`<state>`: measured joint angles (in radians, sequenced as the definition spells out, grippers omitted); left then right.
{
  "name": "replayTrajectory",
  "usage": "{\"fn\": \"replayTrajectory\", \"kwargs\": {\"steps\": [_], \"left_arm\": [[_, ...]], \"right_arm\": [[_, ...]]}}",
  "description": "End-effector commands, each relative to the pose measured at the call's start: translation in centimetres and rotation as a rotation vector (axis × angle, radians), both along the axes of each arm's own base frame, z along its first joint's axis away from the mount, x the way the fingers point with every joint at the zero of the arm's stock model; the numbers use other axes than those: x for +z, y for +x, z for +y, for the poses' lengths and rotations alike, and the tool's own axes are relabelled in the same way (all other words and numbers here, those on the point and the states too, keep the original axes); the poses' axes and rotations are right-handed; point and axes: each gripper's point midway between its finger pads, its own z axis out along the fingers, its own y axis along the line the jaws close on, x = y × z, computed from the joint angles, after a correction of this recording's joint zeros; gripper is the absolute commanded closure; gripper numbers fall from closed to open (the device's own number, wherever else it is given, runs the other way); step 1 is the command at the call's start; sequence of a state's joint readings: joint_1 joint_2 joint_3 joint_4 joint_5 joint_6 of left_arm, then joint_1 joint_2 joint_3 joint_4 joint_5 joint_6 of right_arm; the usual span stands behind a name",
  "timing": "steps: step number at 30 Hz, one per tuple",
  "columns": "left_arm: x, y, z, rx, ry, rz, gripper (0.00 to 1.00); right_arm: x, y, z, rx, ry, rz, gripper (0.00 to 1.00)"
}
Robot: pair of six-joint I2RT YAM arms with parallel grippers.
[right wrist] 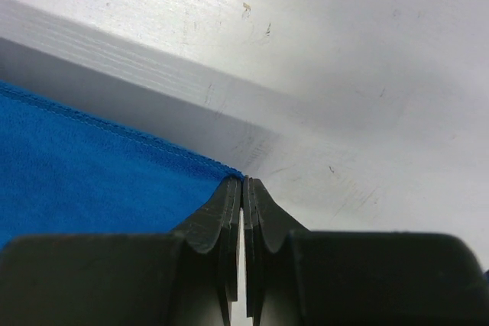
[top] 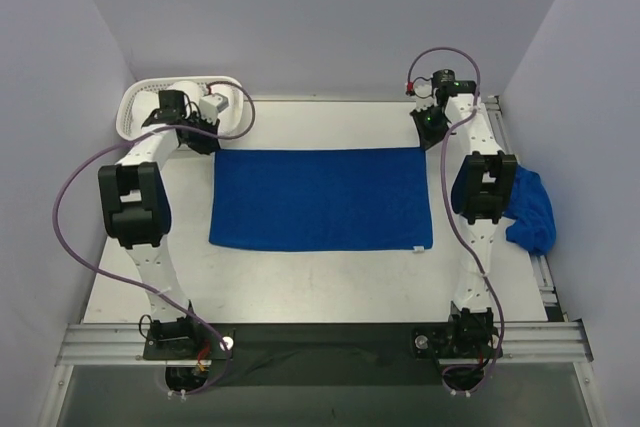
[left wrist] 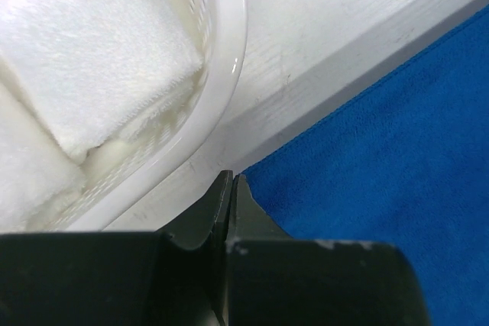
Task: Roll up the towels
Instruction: Fold the towel
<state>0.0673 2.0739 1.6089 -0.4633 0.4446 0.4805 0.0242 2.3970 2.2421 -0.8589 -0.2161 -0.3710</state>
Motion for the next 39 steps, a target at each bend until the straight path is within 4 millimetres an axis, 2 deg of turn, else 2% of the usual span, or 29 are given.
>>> {"fn": "replayTrajectory", "kwargs": {"steps": [1, 3, 4, 5, 7, 8, 9, 10, 12, 13, 14, 15, 17, 18, 23, 28, 31, 34, 39], "left_arm": [[7.5, 0.7, 0.2, -0.017, -0.039, -0.163, 1.0], [8.8, 0.4, 0.5, -0.021, -0.045, -0.192, 1.0], [8.7, 0.0, 0.4, -0.027, -0.05, -0.184, 1.0], [9.4, -0.4, 0.3, -0.048, -0.053, -0.197, 1.0], [9.0, -1.8, 0.0, -0.079, -0.057, -0.167, 1.0], [9.6, -2.5, -0.1, -0.112, -0.046, -0.184, 1.0], [9.4, -3.2, -0.2, -0.126, -0.042, -0.176, 1.0], [8.4, -4.4, -0.3, -0.139, -0.043, -0.141, 1.0], [8.6, -6.1, 0.1, -0.17, -0.024, -0.149, 1.0], [7.0, -7.6, 0.1, -0.178, -0.028, -0.101, 1.0], [7.0, -8.3, 0.4, -0.188, -0.007, -0.11, 1.0], [6.5, -9.0, 0.7, -0.191, 0.0, -0.099, 1.0], [4.6, -11.4, 0.9, -0.219, 0.022, -0.054, 1.0], [4.0, -12.1, 1.1, -0.222, 0.028, -0.041, 1.0], [0.3, -16.2, 1.7, -0.251, 0.064, 0.038, 1.0], [-2.4, -17.3, 1.7, -0.236, 0.051, 0.117, 1.0], [-3.2, -17.3, 1.8, -0.219, 0.041, 0.14, 1.0], [-3.2, -16.9, 1.7, -0.21, 0.037, 0.139, 1.0], [-1.5, -15.9, 1.9, -0.196, 0.038, 0.099, 1.0]], "right_arm": [[7.3, 0.7, -1.2, -0.013, -0.017, -0.158, 1.0], [8.0, 0.0, -1.1, 0.002, -0.01, -0.162, 1.0], [8.1, -0.4, -0.8, 0.014, 0.002, -0.158, 1.0], [8.1, -1.3, -0.7, 0.023, 0.005, -0.145, 1.0], [8.1, -2.3, -0.6, 0.055, 0.015, -0.131, 1.0], [7.0, -3.5, -0.5, 0.067, 0.018, -0.091, 1.0], [7.8, -4.1, -0.3, 0.096, 0.018, -0.105, 1.0], [7.5, -4.9, -0.1, 0.112, 0.035, -0.088, 1.0], [6.9, -7.0, 0.2, 0.138, 0.049, -0.051, 1.0], [6.6, -7.7, 0.5, 0.16, 0.056, -0.039, 1.0], [6.9, -8.4, 0.8, 0.173, 0.067, -0.04, 1.0], [5.5, -9.9, 0.9, 0.183, 0.073, 0.012, 1.0], [5.0, -11.2, 1.2, 0.21, 0.088, 0.033, 1.0], [4.0, -12.4, 1.5, 0.219, 0.095, 0.072, 1.0], [1.8, -15.3, 2.6, 0.251, 0.12, 0.157, 1.0], [-1.1, -16.9, 3.4, 0.263, 0.105, 0.239, 1.0], [-2.1, -17.1, 3.6, 0.261, 0.098, 0.264, 1.0], [-2.6, -17.3, 3.5, 0.26, 0.086, 0.276, 1.0], [-1.3, -16.6, 3.1, 0.25, 0.07, 0.237, 1.0]]}}
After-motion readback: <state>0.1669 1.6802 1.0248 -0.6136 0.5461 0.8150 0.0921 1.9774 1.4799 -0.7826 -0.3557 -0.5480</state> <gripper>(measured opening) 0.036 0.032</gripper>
